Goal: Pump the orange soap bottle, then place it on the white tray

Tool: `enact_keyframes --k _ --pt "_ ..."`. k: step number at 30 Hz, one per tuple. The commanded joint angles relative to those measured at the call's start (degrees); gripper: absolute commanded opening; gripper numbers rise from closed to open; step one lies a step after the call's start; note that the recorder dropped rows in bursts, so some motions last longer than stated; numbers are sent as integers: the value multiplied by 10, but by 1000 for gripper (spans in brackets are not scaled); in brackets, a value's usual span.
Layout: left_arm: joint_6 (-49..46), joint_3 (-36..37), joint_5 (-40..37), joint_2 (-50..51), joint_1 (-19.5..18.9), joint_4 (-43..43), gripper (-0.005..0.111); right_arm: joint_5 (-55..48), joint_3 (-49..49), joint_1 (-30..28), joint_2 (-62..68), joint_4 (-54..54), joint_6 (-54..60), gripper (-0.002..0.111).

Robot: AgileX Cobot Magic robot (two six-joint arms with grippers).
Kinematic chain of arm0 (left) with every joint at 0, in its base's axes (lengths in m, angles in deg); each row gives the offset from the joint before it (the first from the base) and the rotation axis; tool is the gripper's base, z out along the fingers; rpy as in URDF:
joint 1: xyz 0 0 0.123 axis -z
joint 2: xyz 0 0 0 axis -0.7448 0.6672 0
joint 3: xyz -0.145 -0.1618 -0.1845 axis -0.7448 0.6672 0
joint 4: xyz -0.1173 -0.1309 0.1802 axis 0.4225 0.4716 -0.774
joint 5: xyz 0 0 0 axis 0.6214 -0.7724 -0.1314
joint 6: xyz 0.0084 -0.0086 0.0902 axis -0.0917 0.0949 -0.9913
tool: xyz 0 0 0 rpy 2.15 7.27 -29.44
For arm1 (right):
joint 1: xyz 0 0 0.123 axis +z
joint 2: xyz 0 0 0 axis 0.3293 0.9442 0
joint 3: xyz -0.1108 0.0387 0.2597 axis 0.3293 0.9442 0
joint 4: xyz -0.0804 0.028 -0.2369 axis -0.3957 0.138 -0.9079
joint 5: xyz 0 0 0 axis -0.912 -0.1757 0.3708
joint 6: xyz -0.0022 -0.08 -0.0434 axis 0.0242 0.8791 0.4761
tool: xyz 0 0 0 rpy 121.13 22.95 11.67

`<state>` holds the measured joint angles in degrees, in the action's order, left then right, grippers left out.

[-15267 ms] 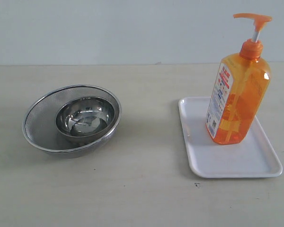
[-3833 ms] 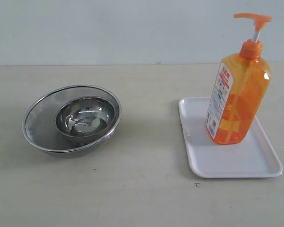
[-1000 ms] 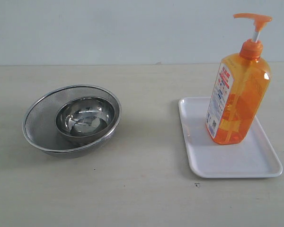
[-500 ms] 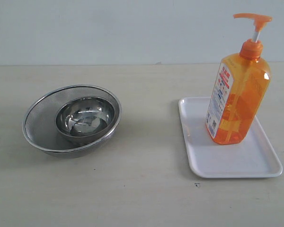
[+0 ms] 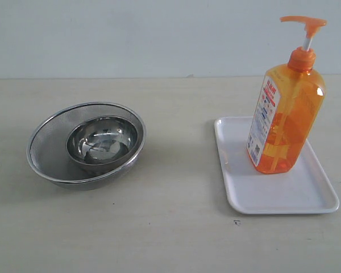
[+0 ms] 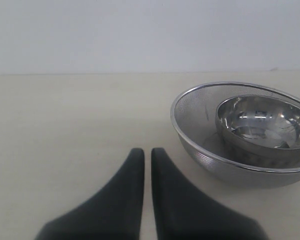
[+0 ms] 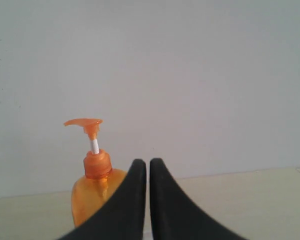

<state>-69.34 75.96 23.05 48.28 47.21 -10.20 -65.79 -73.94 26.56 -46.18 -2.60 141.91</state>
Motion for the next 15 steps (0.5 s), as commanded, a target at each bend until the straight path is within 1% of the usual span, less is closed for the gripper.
enact_keyframes --k 1,4,15 --pt "-2 2 2 -2 -2 5 5 -27 -36 -4 41 -2 18 0" --pt "-2 2 2 -2 -2 5 5 -49 -74 -4 102 -2 30 0" --pt "-2 2 2 -2 -2 5 5 -62 -174 -4 326 -2 13 0"
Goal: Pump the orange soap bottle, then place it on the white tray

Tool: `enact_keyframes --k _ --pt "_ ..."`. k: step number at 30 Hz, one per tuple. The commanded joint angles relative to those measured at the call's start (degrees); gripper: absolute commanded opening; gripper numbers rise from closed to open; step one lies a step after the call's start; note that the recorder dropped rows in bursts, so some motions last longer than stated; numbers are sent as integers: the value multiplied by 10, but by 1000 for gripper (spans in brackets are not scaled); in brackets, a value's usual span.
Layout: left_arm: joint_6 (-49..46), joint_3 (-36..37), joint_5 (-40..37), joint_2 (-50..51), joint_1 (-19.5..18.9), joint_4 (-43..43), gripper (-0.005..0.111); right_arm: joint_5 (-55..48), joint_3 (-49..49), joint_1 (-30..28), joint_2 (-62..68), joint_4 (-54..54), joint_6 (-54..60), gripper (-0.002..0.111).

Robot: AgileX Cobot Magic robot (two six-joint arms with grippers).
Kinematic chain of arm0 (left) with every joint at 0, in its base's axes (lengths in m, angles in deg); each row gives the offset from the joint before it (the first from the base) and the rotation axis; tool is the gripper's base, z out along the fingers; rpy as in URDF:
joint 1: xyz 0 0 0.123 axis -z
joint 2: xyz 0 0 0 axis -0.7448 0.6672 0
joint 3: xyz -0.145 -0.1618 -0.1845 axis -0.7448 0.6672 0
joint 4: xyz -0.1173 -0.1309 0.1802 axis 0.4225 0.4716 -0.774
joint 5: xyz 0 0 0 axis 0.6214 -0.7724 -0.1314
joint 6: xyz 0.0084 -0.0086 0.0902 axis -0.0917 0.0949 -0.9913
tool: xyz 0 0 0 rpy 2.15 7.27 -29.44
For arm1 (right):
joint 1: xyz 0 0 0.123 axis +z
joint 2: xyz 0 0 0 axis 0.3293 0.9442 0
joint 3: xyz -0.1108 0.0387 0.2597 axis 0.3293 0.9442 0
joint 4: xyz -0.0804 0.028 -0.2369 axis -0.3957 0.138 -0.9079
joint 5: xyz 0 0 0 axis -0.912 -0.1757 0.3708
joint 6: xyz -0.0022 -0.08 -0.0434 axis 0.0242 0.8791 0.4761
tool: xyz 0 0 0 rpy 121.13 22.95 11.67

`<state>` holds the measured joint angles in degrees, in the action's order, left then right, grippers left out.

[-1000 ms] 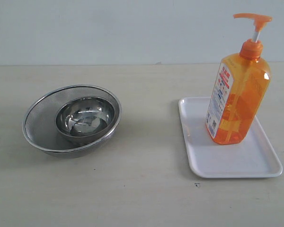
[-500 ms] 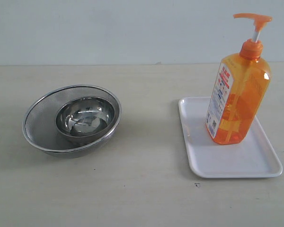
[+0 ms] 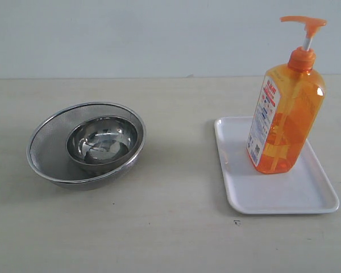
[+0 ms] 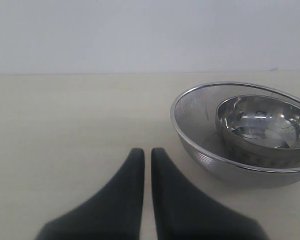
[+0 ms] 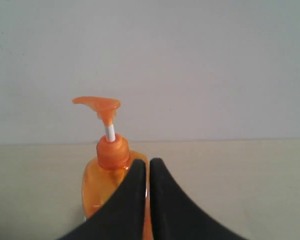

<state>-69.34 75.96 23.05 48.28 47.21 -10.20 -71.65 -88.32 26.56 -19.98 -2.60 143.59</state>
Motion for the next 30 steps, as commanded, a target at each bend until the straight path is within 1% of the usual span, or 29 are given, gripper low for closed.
enact_keyframes --k 1,6,14,16,20,28,30 --pt "-2 2 2 -2 -2 5 5 3 -37 -4 81 0 -4 0" --pt "-2 2 2 -2 -2 5 5 42 -61 -5 133 0 1 0" --pt "-2 2 2 -2 -2 5 5 42 -110 -5 173 0 51 0" --pt "-2 2 2 -2 -2 5 5 41 -120 -14 180 -1 65 0" --pt "-2 2 2 -2 -2 5 5 16 -126 -69 191 -1 65 0" --pt "-2 2 2 -2 -2 5 5 -154 -129 -218 226 0 40 0" --pt "-2 2 2 -2 -2 5 5 -160 -129 -227 239 0 40 0"
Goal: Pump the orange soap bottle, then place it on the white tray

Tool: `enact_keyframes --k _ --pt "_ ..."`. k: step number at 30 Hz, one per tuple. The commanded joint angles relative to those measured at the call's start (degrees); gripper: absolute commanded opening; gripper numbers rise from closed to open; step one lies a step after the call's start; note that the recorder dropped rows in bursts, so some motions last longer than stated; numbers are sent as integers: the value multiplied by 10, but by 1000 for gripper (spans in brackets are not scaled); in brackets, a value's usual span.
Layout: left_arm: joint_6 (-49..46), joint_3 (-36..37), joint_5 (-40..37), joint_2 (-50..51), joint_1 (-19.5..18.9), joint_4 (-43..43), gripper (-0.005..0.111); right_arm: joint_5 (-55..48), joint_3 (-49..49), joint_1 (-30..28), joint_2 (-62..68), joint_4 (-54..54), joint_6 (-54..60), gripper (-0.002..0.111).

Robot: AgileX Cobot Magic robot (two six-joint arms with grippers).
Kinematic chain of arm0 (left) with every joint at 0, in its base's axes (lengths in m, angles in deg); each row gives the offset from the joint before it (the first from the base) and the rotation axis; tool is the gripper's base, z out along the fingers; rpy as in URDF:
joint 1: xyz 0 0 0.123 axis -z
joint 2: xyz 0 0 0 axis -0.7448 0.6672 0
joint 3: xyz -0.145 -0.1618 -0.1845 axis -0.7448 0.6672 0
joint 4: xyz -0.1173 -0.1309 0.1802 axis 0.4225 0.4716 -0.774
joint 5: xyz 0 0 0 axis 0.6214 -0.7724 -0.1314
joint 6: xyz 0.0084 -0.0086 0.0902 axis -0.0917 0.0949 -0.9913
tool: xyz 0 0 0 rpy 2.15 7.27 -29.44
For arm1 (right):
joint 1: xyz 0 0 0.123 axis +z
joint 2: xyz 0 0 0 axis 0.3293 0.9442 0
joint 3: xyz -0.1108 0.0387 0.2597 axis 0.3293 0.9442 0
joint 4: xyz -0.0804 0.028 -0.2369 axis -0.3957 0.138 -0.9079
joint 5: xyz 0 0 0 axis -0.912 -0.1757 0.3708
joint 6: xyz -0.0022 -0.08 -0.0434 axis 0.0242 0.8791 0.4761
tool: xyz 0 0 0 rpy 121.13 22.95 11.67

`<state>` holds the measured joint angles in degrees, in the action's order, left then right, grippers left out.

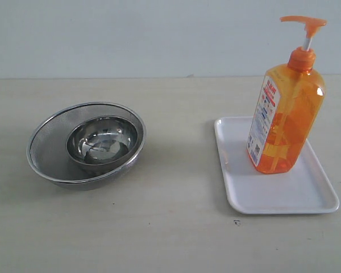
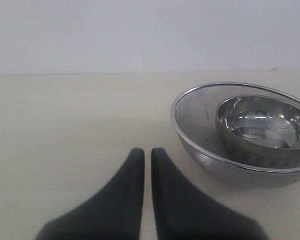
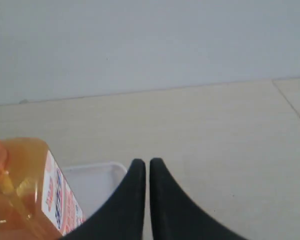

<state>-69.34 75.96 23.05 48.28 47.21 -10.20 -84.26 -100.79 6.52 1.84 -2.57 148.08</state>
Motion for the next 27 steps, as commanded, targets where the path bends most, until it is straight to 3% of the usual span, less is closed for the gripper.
enact_keyframes --k 1,14,27 --pt "-2 2 2 -2 -2 5 5 -36 -5 -28 29 -3 -5 0" --pt "-2 2 2 -2 -2 5 5 -73 -6 -28 189 -24 14 0" --pt "-2 2 2 -2 -2 5 5 -78 -31 -28 284 -42 140 0"
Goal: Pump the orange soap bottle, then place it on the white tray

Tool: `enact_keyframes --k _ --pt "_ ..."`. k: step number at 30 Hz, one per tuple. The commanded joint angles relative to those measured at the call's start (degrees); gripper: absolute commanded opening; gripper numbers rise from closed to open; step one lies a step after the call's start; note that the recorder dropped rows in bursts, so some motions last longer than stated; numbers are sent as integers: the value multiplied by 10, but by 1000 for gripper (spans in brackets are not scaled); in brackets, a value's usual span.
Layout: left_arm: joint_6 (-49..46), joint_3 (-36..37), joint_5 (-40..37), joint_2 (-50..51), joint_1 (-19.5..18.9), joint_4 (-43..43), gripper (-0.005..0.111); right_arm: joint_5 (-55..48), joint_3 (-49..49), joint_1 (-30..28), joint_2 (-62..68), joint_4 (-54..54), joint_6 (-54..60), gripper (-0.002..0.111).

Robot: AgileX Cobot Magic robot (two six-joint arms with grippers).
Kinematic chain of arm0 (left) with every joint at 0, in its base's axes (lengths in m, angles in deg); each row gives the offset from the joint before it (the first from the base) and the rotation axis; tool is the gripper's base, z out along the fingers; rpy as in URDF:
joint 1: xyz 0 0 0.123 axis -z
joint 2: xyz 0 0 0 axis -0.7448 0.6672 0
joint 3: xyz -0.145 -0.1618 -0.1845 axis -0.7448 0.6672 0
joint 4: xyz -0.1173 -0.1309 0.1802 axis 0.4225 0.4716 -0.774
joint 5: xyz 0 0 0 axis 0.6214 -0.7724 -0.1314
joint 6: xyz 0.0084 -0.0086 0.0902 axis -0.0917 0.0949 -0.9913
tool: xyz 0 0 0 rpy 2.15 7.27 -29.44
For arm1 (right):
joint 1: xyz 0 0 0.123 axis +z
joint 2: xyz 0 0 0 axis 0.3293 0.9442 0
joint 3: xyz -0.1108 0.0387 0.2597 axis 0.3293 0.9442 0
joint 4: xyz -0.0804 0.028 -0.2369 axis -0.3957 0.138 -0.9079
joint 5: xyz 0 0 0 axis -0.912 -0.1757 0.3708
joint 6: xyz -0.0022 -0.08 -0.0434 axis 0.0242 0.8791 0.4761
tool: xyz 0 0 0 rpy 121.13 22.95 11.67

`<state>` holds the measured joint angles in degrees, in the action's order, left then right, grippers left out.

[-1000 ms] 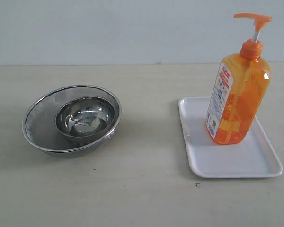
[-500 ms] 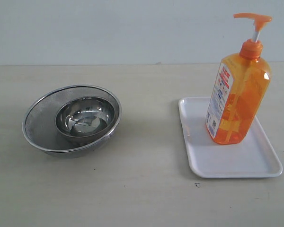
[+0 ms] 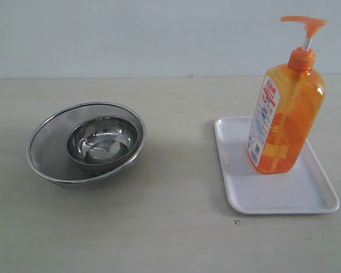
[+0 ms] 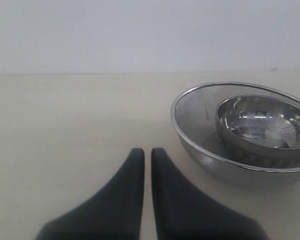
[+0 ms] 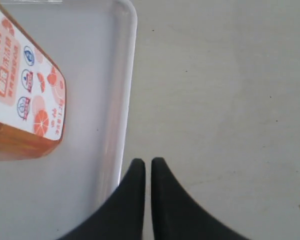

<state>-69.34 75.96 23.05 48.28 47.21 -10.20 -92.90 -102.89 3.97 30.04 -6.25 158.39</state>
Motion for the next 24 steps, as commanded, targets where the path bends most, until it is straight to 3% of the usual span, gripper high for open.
enact_keyframes --k 1,24 --pt "-2 2 2 -2 -2 5 5 16 -10 -3 2 -8 43 0" --pt "-2 2 3 -2 -2 5 5 -42 -112 -2 177 0 109 0"
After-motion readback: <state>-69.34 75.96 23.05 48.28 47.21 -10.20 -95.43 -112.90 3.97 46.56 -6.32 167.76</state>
